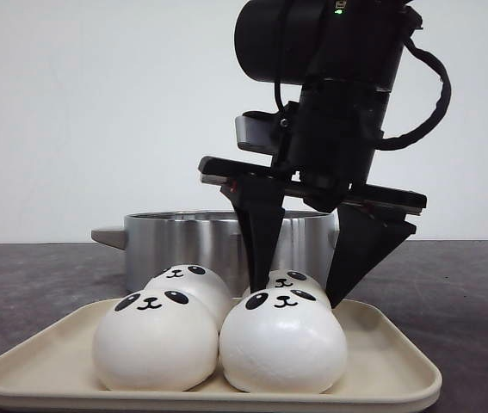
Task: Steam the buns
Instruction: 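Lower the right gripper onto the far panda bun and grasp it, then lift the bun with the right gripper, lower into the pot, release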
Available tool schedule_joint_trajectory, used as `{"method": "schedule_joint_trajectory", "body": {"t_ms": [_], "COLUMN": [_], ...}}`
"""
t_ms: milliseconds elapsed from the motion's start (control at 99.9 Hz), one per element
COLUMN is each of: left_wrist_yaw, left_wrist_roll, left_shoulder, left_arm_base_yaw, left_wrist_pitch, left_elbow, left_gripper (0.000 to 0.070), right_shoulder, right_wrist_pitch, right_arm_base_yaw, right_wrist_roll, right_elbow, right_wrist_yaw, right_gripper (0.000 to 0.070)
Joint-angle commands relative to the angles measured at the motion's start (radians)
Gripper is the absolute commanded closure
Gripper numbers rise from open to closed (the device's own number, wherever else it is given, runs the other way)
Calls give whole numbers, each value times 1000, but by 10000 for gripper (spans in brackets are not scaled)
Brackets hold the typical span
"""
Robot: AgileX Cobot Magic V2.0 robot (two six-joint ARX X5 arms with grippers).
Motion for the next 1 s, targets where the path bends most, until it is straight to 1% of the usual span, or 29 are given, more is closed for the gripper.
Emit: {"method": "schedule_joint_trajectory", "body": {"t_ms": [0, 60, 150, 180, 200, 230, 240, 300, 380, 490, 641, 701, 761, 831, 931, 991], "left_wrist_yaw": [-13, -23, -29, -31, -31, -36, -39, -50, -53, -53, -53, -53, -53, -53, -53, -54], "left_wrist_roll": [1, 2, 3, 3, 3, 2, 2, 3, 3, 3, 3, 3, 3, 2, 2, 2], "left_shoulder": [10, 10, 10, 10, 10, 10, 10, 10, 10, 10, 10, 10, 10, 10, 10, 10], "left_arm_base_yaw": [-5, -5, -5, -5, -5, -5, -5, -6, -6, -6, -6, -6, -6, -6, -6, -6], "left_wrist_pitch": [12, 11, 13, 13, 12, 12, 12, 11, 10, 10, 13, 12, 13, 14, 16, 16], "left_elbow": [18, 18, 18, 18, 18, 18, 18, 18, 18, 18, 18, 18, 18, 18, 18, 18], "left_gripper": [34, 34, 34, 34, 34, 34, 34, 34, 34, 34, 34, 34, 34, 34, 34, 34], "right_shoulder": [25, 30, 36, 36, 36, 36, 36, 35, 19, -49, -198, -261, -314, -350, -348, -320], "right_wrist_pitch": [6, -1, -21, -23, -23, -20, -19, -12, -14, -52, -103, -121, -126, -119, -118, -118], "right_arm_base_yaw": [6, 4, 3, 2, 2, 3, 3, 5, 3, 8, 48, 68, 84, 90, 78, 54], "right_wrist_roll": [12, 10, 10, 11, 11, 11, 11, 11, 10, 2, 3, 3, 2, -12, -83, -129], "right_elbow": [19, 19, 19, 19, 19, 19, 19, 19, 21, 39, 89, 126, 178, 257, 394, 471], "right_wrist_yaw": [5, 4, 6, 12, 19, 33, 36, 59, 58, 30, -24, -24, 0, 71, 169, 189], "right_gripper": [347, 430, 495, 548, 597, 690, 700, 700, 700, 700, 700, 700, 700, 700, 700, 700]}}
